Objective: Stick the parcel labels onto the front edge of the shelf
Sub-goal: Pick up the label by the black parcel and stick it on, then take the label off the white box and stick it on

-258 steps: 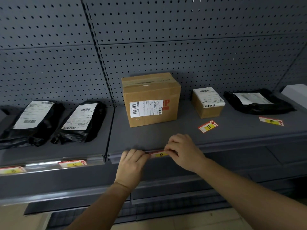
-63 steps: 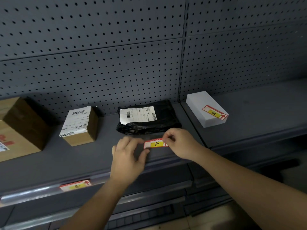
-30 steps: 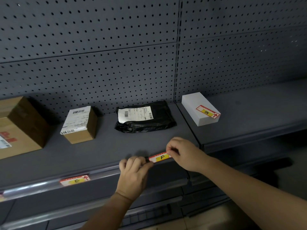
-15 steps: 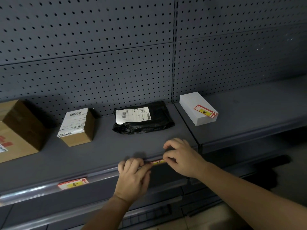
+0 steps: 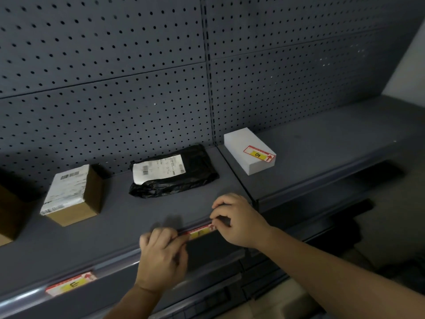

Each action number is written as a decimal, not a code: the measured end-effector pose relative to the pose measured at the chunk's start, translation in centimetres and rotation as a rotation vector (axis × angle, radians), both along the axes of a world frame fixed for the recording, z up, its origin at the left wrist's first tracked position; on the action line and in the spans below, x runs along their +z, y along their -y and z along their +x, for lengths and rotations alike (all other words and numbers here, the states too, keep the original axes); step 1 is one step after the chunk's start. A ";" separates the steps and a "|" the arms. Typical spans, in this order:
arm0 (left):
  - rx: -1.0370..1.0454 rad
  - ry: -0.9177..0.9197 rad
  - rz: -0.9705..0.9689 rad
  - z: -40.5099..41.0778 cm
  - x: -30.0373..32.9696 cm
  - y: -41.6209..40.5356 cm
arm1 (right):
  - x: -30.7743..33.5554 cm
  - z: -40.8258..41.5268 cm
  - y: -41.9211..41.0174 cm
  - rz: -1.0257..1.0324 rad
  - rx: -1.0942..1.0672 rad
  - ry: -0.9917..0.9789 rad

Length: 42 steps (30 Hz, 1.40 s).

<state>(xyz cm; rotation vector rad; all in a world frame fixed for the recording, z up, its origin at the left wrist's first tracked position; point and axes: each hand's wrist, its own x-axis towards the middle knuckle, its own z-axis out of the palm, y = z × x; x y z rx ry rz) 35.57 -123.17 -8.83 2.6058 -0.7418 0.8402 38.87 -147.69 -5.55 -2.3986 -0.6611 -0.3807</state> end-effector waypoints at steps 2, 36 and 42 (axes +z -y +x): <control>-0.012 0.015 -0.025 0.6 0.9 0.6 | 0.6 0.5 1.4 0.038 -0.022 0.001; -0.080 -0.288 -0.142 10.9 6.9 22.6 | 4.4 7.1 17.9 0.627 -0.601 -0.605; -0.269 -0.063 -0.029 7.2 3.4 22.6 | 4.9 5.7 20.5 0.468 -0.478 -0.635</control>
